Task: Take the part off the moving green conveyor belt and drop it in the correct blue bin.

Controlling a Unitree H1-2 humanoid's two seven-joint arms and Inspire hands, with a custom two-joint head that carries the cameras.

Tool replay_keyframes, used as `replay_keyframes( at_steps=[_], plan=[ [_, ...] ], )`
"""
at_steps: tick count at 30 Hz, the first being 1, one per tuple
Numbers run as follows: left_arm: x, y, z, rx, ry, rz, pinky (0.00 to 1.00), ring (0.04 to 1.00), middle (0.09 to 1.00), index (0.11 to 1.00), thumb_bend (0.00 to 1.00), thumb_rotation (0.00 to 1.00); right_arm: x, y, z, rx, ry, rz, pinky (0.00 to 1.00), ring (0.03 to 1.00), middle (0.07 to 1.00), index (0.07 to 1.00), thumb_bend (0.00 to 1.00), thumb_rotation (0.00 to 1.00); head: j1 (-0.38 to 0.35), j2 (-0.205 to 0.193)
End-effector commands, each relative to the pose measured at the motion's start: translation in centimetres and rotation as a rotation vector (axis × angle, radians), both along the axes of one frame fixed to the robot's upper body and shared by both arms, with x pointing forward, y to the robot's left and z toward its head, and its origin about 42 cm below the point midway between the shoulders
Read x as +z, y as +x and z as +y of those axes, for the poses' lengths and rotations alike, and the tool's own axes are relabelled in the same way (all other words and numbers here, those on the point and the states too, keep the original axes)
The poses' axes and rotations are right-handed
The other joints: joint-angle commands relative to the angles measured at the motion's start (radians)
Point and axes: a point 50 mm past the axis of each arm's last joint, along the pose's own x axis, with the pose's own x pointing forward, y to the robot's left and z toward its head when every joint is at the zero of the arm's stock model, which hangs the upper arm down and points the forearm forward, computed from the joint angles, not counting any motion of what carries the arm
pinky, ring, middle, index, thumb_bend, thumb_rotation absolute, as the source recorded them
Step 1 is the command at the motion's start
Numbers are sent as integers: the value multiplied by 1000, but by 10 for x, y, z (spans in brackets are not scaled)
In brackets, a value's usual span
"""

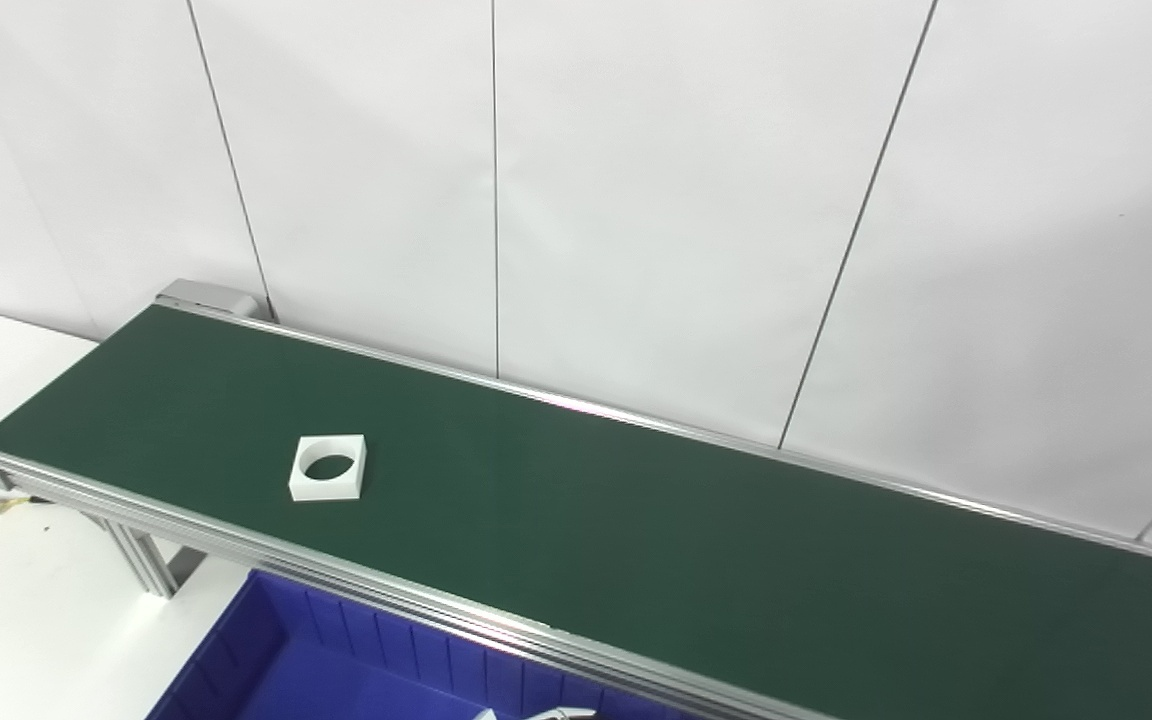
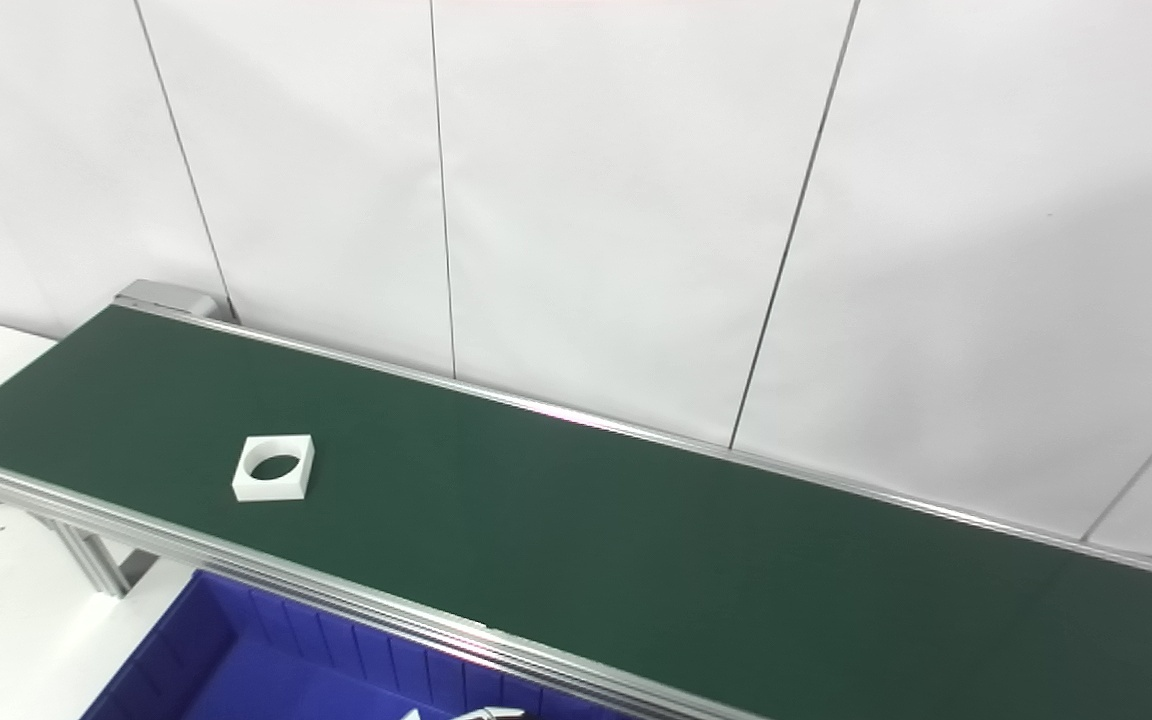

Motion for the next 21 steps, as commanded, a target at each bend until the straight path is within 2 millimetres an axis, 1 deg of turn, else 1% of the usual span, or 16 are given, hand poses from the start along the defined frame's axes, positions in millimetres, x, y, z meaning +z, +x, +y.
replay_keyframes(
  at_steps=[1, 9, 12, 13, 18, 21],
  plan=[
    [9, 9, 2, -2, -21, -66, 648, 799, 859, 822, 874, 141, 10, 5, 2, 4, 22, -76, 772, 836, 844, 843, 753, 0, 2, -1],
    [9, 12, 1, -7, -28, -69, 625, 789, 854, 811, 869, 118, 8, 9, 2, 6, 24, -76, 772, 836, 844, 843, 751, 0, 11, -12],
    [16, 15, -1, -17, -30, -99, 603, 770, 842, 795, 875, 127, 7, 11, 1, 12, 18, -76, 777, 837, 843, 844, 751, 0, 10, -14],
    [21, 16, -1, -22, -33, -119, 586, 756, 833, 787, 876, 145, 7, 12, 1, 14, 18, -77, 779, 838, 844, 844, 752, 0, 10, -14],
    [48, 21, 2, -25, -96, -191, 551, 735, 828, 791, 873, 156, 5, 15, 1, 13, 20, -82, 777, 835, 842, 841, 756, 0, 13, -22],
    [76, 30, 10, -28, -121, -278, 558, 736, 817, 781, 870, 181, 3, 17, 2, 13, 25, -88, 773, 831, 837, 837, 761, 0, 15, -28]
  ],
)
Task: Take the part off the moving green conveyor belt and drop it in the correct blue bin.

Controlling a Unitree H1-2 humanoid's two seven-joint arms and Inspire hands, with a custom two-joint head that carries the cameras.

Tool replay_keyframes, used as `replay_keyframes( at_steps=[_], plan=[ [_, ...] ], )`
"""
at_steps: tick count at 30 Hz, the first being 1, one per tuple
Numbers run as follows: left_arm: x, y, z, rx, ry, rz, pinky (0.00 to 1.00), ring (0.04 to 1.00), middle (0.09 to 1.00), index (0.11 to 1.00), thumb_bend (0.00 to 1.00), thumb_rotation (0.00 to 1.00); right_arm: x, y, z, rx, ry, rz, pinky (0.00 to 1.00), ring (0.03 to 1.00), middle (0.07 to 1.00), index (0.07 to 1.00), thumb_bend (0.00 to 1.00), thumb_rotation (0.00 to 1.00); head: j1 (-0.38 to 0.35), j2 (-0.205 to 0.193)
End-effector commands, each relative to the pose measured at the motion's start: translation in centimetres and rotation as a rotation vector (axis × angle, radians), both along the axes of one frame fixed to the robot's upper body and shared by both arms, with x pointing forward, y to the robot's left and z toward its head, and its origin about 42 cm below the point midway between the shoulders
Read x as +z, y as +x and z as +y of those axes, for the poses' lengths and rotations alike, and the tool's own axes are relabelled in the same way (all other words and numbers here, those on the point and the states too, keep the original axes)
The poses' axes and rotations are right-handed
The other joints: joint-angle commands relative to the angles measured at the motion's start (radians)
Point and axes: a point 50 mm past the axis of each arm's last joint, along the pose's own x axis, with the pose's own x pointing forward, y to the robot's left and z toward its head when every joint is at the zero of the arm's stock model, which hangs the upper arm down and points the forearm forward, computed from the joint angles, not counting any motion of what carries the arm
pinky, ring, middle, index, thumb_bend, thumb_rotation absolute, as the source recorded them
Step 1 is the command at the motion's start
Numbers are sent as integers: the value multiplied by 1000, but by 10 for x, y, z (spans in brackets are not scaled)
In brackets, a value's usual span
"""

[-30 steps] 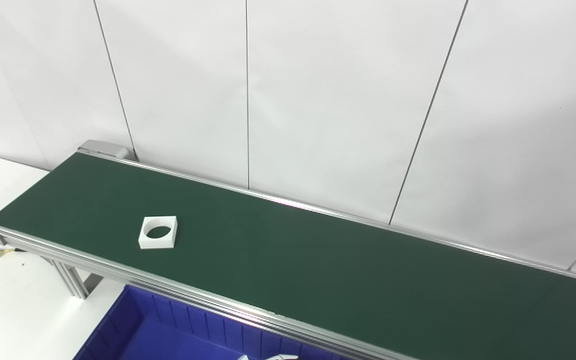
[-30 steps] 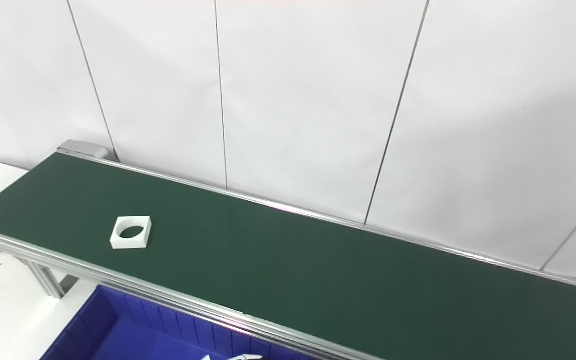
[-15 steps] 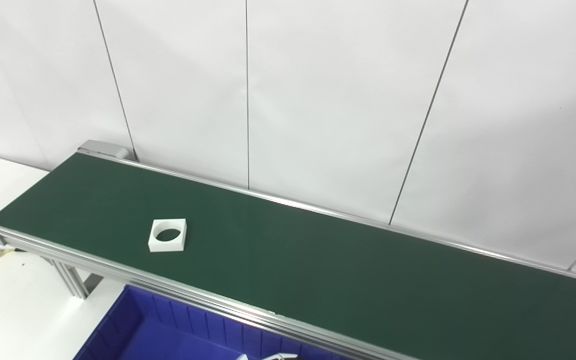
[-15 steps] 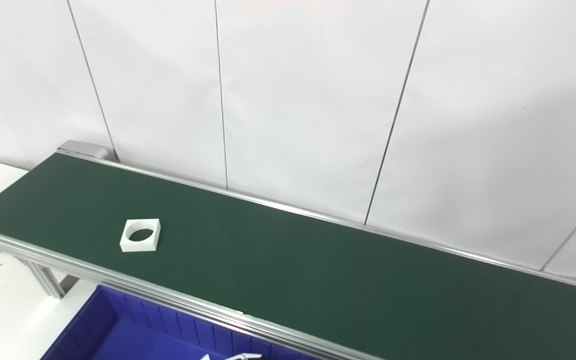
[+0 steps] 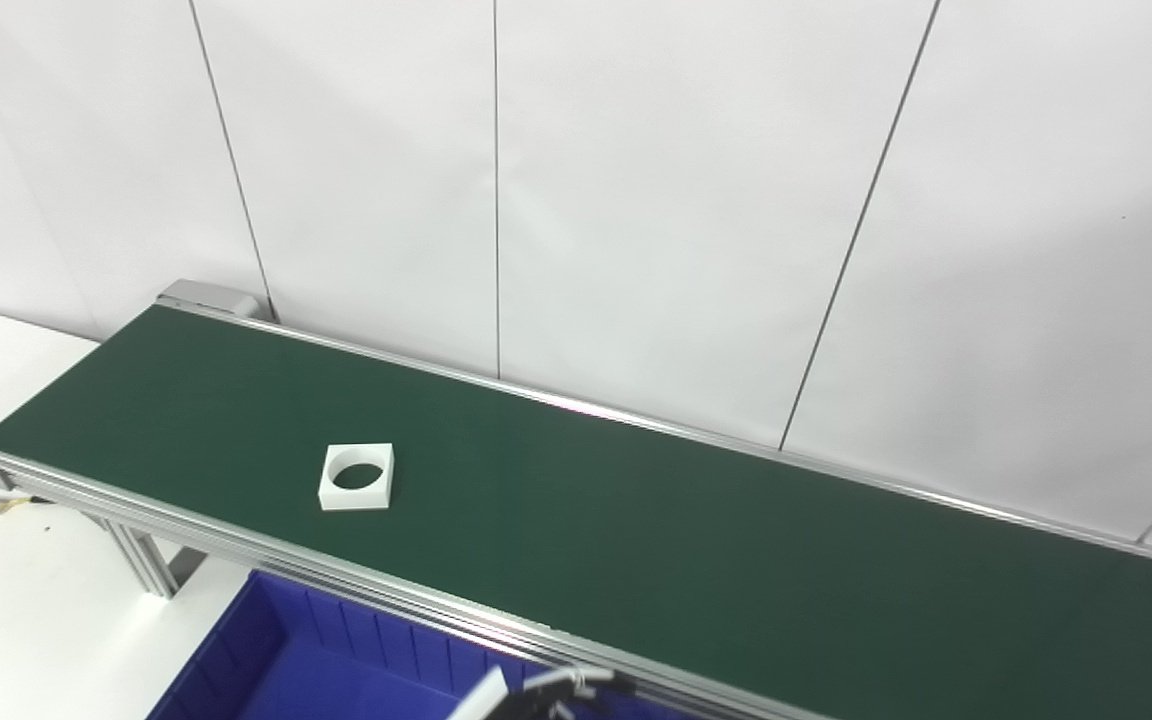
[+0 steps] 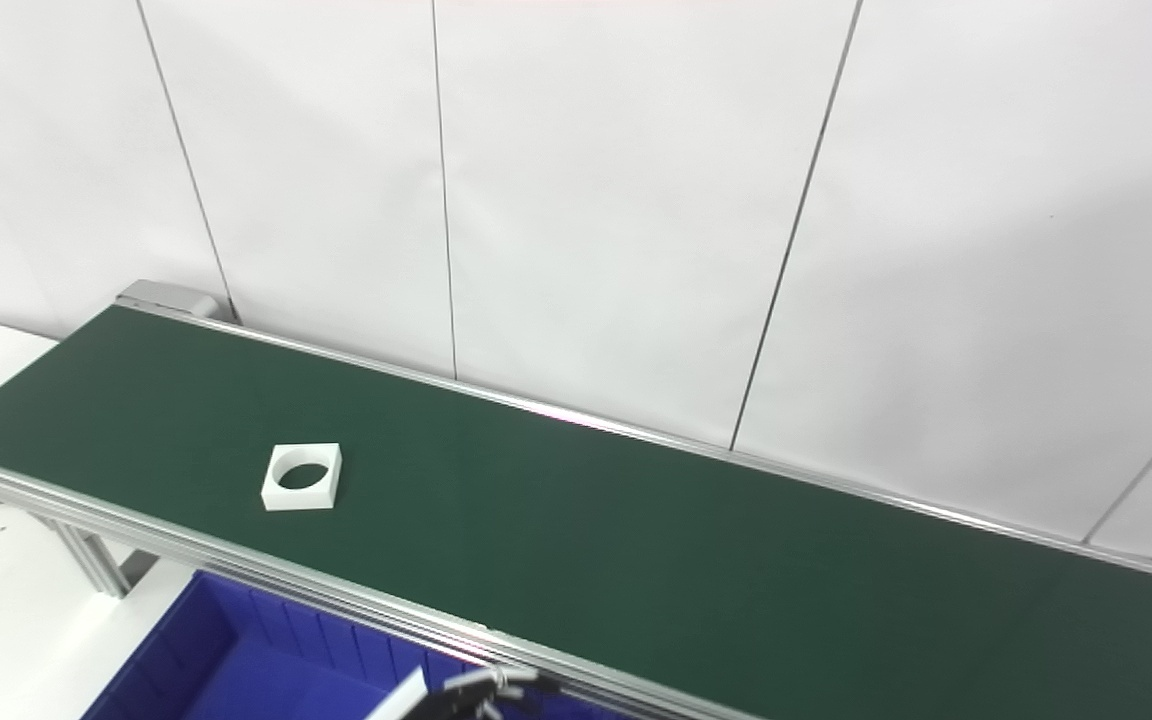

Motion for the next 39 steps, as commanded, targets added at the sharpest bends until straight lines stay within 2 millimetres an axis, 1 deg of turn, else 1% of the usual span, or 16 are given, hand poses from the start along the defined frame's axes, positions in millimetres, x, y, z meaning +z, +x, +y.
replay_keyframes(
  at_steps=[1, 4, 5, 10, 13, 15, 17, 18, 21, 24, 27, 33, 34, 36, 38, 39],
  plan=[
    [30, 11, 10, -12, -39, -116, 579, 747, 816, 775, 868, 177, 9, 8, 3, 6, 34, -92, 774, 830, 838, 837, 757, 0, 0, 1],
    [56, 21, 19, -14, -14, -214, 631, 756, 804, 764, 867, 173, 8, 10, 4, 3, 34, -94, 772, 827, 833, 834, 760, 0, 3, -6],
    [65, 25, 23, -18, -1, -248, 662, 772, 814, 780, 860, 208, 8, 11, 4, 2, 34, -94, 775, 828, 835, 835, 761, 0, 6, -7],
    [91, 36, 35, -26, 36, -305, 658, 782, 835, 804, 842, 237, 5, 13, 5, -1, 38, -108, 765, 823, 831, 832, 766, 0, 7, -11],
    [103, 44, 41, -23, 64, -329, 636, 779, 841, 810, 831, 263, 4, 14, 6, -1, 39, -124, 753, 817, 825, 827, 771, 0, 9, -13],
    [111, 51, 46, -13, 92, -348, 618, 782, 848, 816, 826, 307, 5, 14, 6, -6, 40, -124, 752, 817, 826, 827, 768, 0, 10, -13],
    [118, 55, 50, -4, 117, -362, 611, 792, 856, 823, 810, 322, 5, 15, 7, -10, 43, -128, 740, 812, 821, 821, 773, 0, 11, -14],
    [122, 58, 52, 5, 135, -373, 612, 794, 857, 826, 799, 337, 5, 15, 7, -10, 44, -129, 740, 811, 819, 820, 772, 0, 11, -14],
    [131, 69, 61, 36, 193, -396, 635, 810, 870, 837, 769, 331, 4, 16, 8, -11, 49, -129, 740, 811, 819, 819, 773, 0, 10, -15],
    [134, 80, 72, 87, 236, -386, 661, 820, 877, 840, 754, 350, 4, 16, 8, -8, 43, -131, 734, 812, 820, 820, 772, 0, 9, -17],
    [134, 90, 84, 135, 282, -355, 726, 850, 891, 856, 731, 373, 4, 17, 8, -7, 44, -133, 734, 807, 820, 819, 770, 0, 8, -19],
    [126, 115, 105, 208, 363, -307, 775, 863, 902, 875, 735, 429, 4, 18, 9, -8, 46, -144, 724, 799, 813, 814, 772, 0, 10, -20],
    [125, 123, 110, 227, 366, -290, 777, 864, 903, 877, 737, 434, 4, 19, 9, -6, 45, -149, 722, 798, 813, 814, 772, 0, 11, -22],
    [125, 136, 117, 252, 369, -266, 790, 868, 912, 880, 754, 412, 3, 20, 10, -3, 46, -156, 716, 793, 807, 808, 775, 0, 12, -23],
    [126, 149, 122, 269, 377, -244, 787, 876, 919, 887, 755, 368, 3, 21, 10, -2, 50, -159, 717, 791, 807, 805, 777, 0, 11, -25],
    [127, 154, 124, 276, 382, -235, 788, 877, 920, 888, 756, 364, 3, 21, 11, -2, 52, -160, 717, 791, 807, 805, 777, 0, 11, -25]
  ],
)
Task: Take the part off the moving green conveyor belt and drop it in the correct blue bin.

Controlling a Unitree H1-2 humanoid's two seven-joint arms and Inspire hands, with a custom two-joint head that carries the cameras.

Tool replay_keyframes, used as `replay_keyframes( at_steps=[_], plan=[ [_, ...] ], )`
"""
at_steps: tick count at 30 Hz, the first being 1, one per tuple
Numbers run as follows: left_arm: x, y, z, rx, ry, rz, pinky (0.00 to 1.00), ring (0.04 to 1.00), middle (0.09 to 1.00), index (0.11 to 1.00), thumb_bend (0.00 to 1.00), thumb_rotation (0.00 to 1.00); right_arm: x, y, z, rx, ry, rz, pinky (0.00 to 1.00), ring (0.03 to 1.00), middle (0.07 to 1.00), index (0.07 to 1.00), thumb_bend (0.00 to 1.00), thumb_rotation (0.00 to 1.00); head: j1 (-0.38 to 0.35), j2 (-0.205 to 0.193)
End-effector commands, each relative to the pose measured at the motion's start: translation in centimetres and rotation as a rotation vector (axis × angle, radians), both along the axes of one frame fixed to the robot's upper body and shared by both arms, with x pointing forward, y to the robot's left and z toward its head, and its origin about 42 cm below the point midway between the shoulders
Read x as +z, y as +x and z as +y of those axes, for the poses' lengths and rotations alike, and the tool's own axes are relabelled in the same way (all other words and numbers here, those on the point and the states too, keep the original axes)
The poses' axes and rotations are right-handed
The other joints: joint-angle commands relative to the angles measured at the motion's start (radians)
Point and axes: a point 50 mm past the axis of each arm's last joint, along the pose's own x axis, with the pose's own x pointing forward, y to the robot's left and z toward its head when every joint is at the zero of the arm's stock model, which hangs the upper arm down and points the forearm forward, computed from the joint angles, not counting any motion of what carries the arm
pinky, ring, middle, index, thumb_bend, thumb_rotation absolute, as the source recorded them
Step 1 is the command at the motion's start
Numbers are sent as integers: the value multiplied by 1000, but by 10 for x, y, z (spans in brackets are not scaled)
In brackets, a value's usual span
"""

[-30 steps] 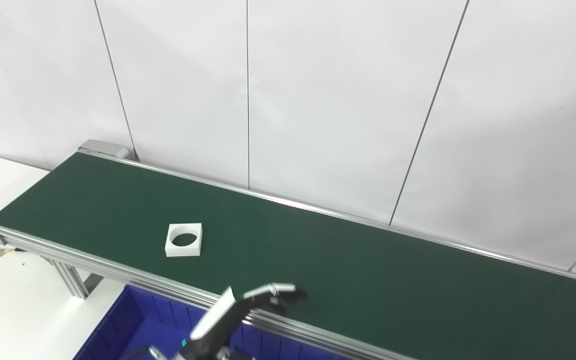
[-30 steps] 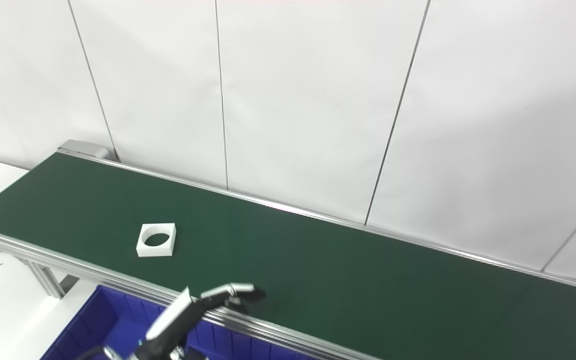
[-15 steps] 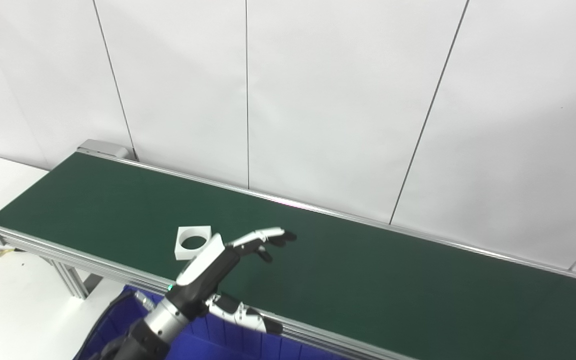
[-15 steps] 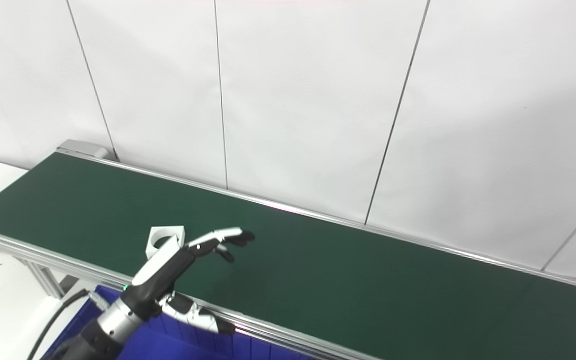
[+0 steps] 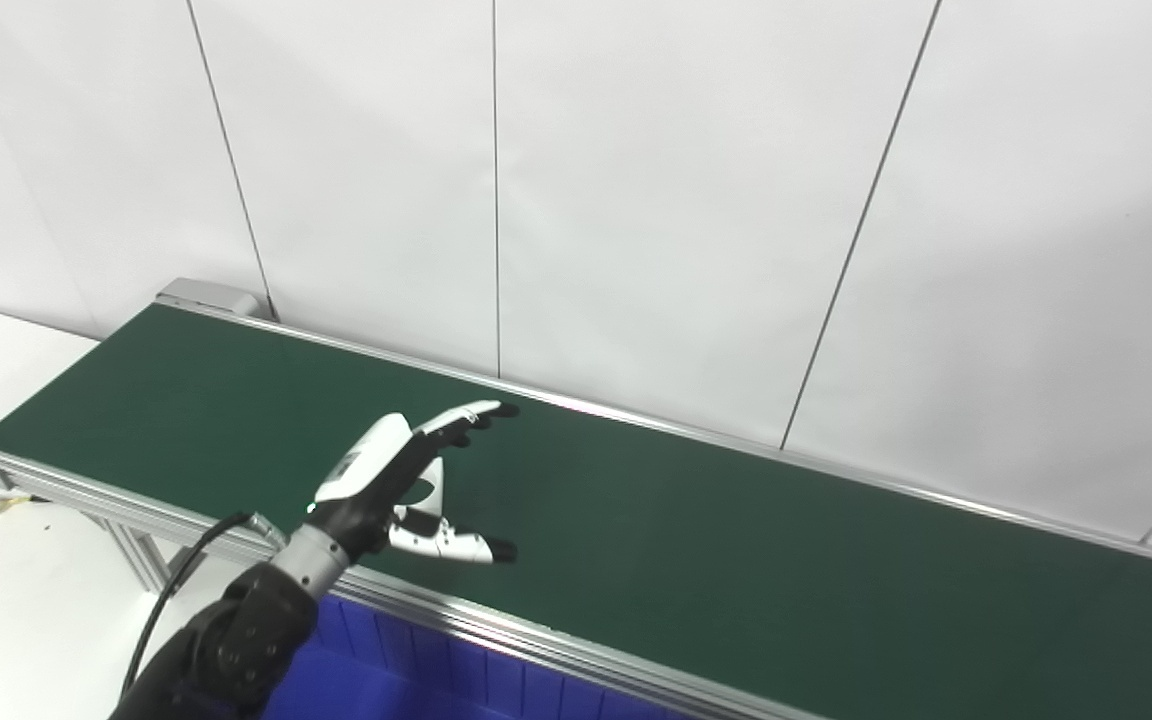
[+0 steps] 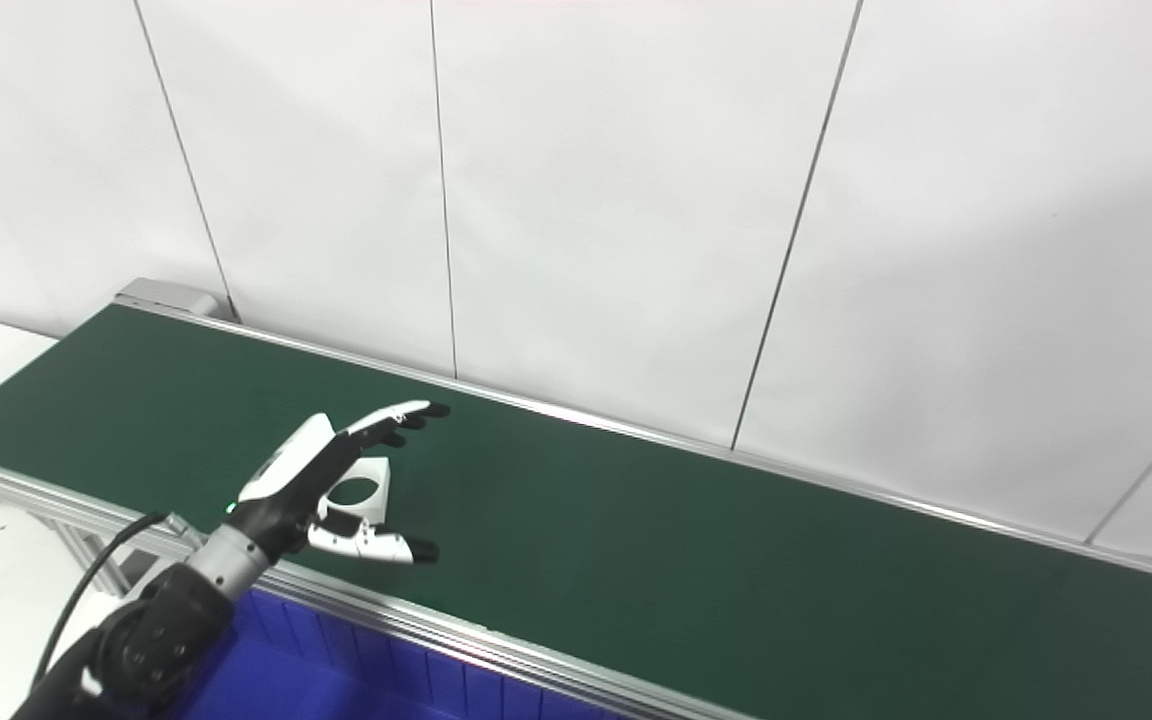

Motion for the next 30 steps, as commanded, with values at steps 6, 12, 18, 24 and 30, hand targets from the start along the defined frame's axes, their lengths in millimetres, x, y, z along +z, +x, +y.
replay_keyframes(
  at_steps=[6, 12, 18, 24, 30],
  plan=[
    [33, 41, 15, 58, 111, -32, 746, 888, 930, 901, 762, 304, 10, 7, 8, -1, 34, -98, 704, 786, 805, 801, 787, 0, -7, 0],
    [25, 58, 21, 100, 181, -1, 728, 891, 945, 913, 797, 284, 9, 6, 10, -6, 44, -104, 705, 787, 805, 803, 789, 0, -12, -2],
    [16, 76, 22, 118, 263, 20, 813, 929, 969, 927, 839, 276, 11, 6, 11, 0, 45, -101, 707, 786, 800, 798, 789, 0, -14, 1],
    [9, 81, 24, 110, 355, 50, 952, 971, 984, 931, 890, 275, 11, 5, 11, 2, 37, -104, 702, 785, 802, 801, 791, 0, -15, 7],
    [-4, 76, 26, 83, 433, 159, 998, 1000, 1000, 968, 955, 308, 12, 4, 11, -3, 46, -104, 699, 789, 806, 803, 793, 0, -14, 12]
  ],
)
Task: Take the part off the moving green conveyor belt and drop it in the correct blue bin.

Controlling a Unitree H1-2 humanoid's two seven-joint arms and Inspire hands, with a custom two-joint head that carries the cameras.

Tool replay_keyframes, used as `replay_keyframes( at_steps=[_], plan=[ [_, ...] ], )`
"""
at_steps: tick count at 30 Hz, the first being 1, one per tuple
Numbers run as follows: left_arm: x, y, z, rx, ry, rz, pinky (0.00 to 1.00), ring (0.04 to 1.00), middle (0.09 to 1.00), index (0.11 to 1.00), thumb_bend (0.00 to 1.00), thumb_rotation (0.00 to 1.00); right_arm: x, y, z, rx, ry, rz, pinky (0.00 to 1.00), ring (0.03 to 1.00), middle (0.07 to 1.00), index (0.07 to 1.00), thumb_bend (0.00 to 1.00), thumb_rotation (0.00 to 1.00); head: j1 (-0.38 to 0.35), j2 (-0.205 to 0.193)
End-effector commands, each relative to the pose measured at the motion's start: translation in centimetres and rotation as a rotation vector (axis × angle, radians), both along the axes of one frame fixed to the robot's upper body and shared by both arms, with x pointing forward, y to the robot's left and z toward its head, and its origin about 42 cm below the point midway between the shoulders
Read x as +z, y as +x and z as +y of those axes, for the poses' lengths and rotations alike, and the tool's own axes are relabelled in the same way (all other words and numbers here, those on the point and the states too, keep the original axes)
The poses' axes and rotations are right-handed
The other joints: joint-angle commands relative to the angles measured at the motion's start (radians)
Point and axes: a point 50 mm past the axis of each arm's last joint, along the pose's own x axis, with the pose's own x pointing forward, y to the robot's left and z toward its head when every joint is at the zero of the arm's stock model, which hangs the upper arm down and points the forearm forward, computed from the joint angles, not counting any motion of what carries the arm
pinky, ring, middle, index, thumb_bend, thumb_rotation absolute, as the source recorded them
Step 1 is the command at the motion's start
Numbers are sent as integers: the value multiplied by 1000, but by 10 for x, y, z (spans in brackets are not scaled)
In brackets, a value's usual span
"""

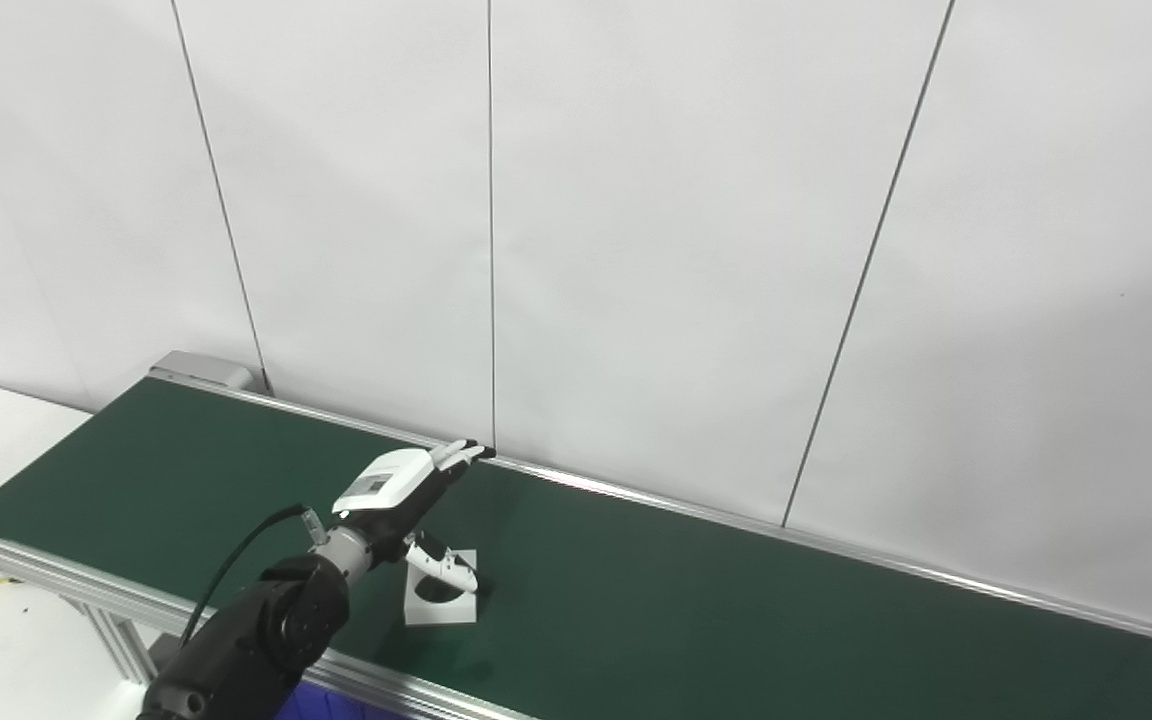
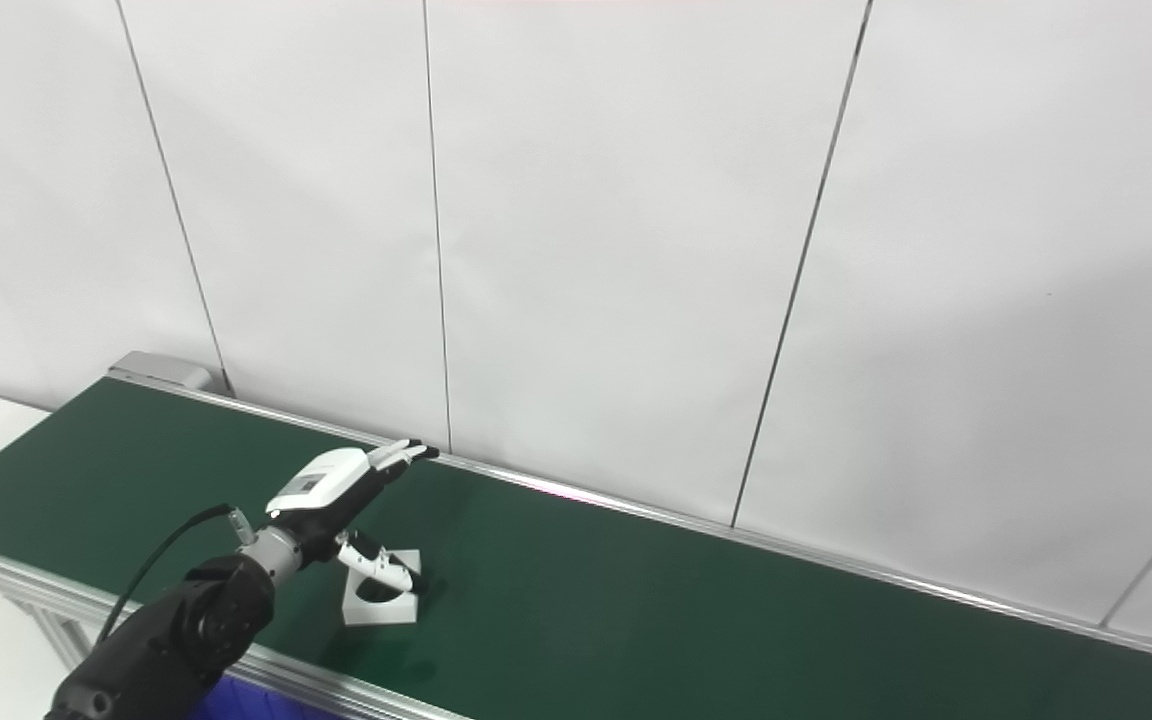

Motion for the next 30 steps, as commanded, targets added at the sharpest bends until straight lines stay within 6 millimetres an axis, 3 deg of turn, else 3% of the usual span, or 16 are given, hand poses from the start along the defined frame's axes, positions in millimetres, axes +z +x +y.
replay_keyframes(
  at_steps=[1, 14, 20, 23, 25, 27, 28, 30],
  plan=[
    [21, 8, 8, 2, 43, -35, 1000, 1000, 1000, 967, 964, 292, 11, 4, 3, 5, 27, -84, 700, 788, 804, 803, 795, 0, -2, 2],
    [2, -11, -17, -116, 21, 125, 1000, 1000, 1000, 950, 999, 282, 12, 4, 2, 2, 22, -88, 709, 789, 802, 802, 796, 0, -6, 10],
    [-10, -17, -26, -104, 4, 113, 985, 979, 986, 930, 954, 200, 14, 3, 3, 0, 21, -89, 697, 783, 801, 800, 794, 0, -11, 12],
    [-17, -18, -32, -89, -10, 52, 875, 917, 937, 898, 901, 126, 14, 3, 4, -1, 25, -88, 705, 786, 804, 801, 791, 0, -12, 16],
    [-22, -17, -38, -81, -23, 10, 772, 826, 852, 835, 764, 20, 15, 2, 4, -3, 26, -87, 697, 782, 801, 798, 791, 0, -13, 16],
    [-26, -17, -42, -74, -50, -33, 743, 797, 822, 805, 702, 8, 15, 2, 4, -3, 24, -86, 697, 782, 801, 798, 790, 0, -14, 17],
    [-27, -16, -44, -71, -60, -52, 674, 742, 771, 748, 624, 3, 16, 2, 4, -2, 22, -87, 697, 782, 801, 800, 788, 0, -14, 17],
    [-28, -16, -46, -73, -68, -93, 618, 694, 728, 703, 570, 0, 16, 1, 5, -2, 25, -87, 700, 784, 802, 801, 787, 0, -15, 18]
  ],
)
